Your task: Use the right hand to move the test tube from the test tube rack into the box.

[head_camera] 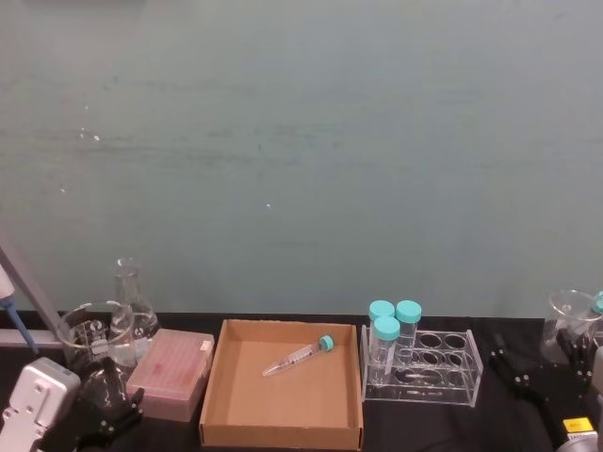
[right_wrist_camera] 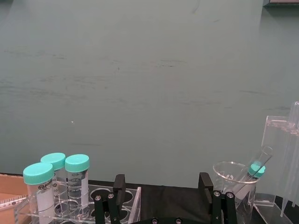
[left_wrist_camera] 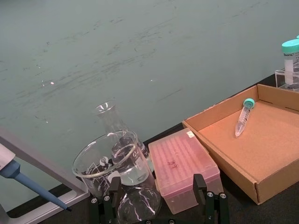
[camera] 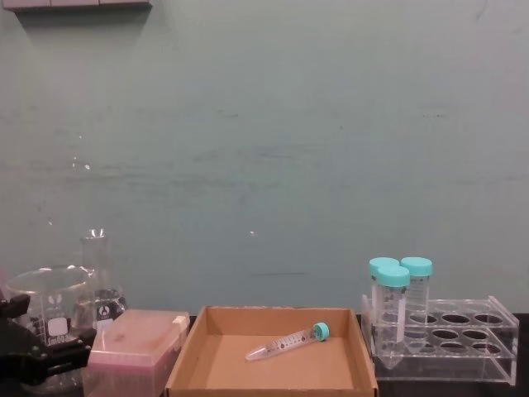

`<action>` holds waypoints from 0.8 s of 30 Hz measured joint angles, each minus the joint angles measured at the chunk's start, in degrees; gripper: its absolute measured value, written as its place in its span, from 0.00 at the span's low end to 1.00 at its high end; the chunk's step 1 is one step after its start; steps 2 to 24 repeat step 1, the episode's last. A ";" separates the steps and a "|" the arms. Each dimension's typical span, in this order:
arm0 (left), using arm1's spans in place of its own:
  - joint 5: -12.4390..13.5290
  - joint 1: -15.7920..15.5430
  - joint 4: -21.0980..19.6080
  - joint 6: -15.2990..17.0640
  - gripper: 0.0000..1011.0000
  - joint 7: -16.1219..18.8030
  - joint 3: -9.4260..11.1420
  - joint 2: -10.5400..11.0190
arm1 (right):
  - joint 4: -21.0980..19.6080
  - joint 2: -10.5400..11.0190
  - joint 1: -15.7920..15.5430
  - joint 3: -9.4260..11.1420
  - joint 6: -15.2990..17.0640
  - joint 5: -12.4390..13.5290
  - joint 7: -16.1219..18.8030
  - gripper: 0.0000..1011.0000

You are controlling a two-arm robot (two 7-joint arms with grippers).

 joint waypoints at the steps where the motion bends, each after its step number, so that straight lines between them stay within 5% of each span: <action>1: 0.00 0.00 0.00 0.00 0.99 0.00 0.00 0.00 | 0.00 0.00 0.00 0.00 0.00 0.00 0.00 0.99; 24: 0.00 0.00 0.00 0.00 0.99 0.00 0.00 0.00 | 0.00 0.00 0.00 0.00 0.00 0.00 0.00 0.99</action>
